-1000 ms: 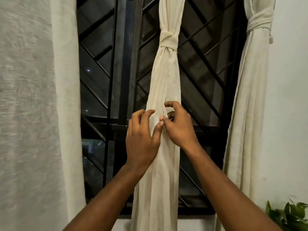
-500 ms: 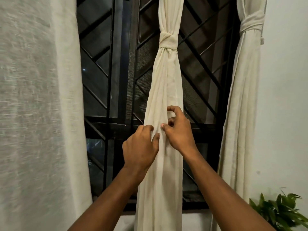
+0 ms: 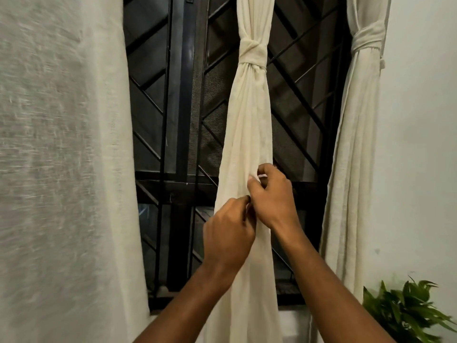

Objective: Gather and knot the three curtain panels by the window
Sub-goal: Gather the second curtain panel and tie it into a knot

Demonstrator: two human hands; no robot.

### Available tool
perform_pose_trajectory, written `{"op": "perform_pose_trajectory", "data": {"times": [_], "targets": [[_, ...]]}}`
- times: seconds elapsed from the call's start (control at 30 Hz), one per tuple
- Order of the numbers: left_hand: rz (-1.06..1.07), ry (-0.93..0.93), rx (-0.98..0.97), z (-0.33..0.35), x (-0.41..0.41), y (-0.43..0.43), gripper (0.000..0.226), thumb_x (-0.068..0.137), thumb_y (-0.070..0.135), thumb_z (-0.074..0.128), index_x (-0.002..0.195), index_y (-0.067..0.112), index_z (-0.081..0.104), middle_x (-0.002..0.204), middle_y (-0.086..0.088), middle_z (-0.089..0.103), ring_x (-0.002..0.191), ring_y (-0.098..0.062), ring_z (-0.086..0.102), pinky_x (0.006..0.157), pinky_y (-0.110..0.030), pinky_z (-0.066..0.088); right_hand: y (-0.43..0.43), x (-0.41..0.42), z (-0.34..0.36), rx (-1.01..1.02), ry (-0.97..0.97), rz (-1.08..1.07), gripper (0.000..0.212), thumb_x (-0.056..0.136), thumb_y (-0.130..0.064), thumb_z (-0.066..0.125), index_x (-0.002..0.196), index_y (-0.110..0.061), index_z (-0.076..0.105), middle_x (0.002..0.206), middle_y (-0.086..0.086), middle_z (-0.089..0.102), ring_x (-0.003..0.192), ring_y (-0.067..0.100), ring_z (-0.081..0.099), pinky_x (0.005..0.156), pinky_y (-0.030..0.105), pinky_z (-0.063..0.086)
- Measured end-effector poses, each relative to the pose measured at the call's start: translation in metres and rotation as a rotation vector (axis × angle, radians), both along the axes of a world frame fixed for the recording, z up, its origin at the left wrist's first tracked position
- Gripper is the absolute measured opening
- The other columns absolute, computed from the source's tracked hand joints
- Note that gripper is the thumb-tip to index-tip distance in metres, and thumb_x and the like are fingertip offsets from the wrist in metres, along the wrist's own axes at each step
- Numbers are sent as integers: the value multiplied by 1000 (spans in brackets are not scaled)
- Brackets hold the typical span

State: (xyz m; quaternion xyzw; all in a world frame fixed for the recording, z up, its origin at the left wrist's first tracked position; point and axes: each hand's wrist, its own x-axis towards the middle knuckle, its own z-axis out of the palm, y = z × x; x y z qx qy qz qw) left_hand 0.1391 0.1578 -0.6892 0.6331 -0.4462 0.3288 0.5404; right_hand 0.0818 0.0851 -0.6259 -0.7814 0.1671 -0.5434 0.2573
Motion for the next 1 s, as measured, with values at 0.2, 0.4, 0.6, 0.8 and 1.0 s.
{"op": "perform_pose_trajectory", "data": {"times": [0.2, 0.4, 0.6, 0.8, 1.0], "targets": [[-127, 35, -16, -4, -2, -1, 22, 89, 28, 56, 105, 19, 68, 102, 10, 62, 85, -4, 61, 72, -26, 55, 3, -10, 2, 33, -25, 107, 25, 89, -44, 62, 102, -23, 63, 100, -12, 67, 90, 3, 64, 69, 16, 51], [-34, 100, -93, -13, 5, 6, 37, 80, 20, 56, 117, 21, 62, 122, 7, 49, 111, -7, 47, 83, -21, 46, -3, -19, -1, 87, 28, 69, 33, 93, -22, 59, 126, -15, 60, 120, -1, 65, 109, 14, 62, 94, 37, 53], [-35, 156, 24, -14, 15, 7, 35, 85, 30, 67, 115, 25, 49, 120, 10, 49, 100, -9, 58, 76, -25, 52, -10, -28, -4, 133, 2, 98, 28, 94, -22, 58, 122, -16, 61, 117, -3, 66, 108, 14, 63, 93, 36, 53], [-18, 3, 92, -15, 2, 7, 54, 77, 58, 64, 113, 29, 36, 117, 13, 45, 88, -4, 54, 64, -25, 52, -10, -33, -6, 112, 38, 116, 33, 95, -25, 58, 127, -17, 59, 121, -3, 65, 110, 14, 62, 95, 36, 52], [10, 43, 21, -14, 11, 10, 23, 89, 15, 59, 96, 29, 42, 82, 11, 59, 66, -7, 59, 56, -37, 55, -18, -44, -3, 92, 30, 106, 24, 93, -17, 59, 117, -12, 64, 112, -1, 68, 103, 13, 64, 91, 34, 53]]}}
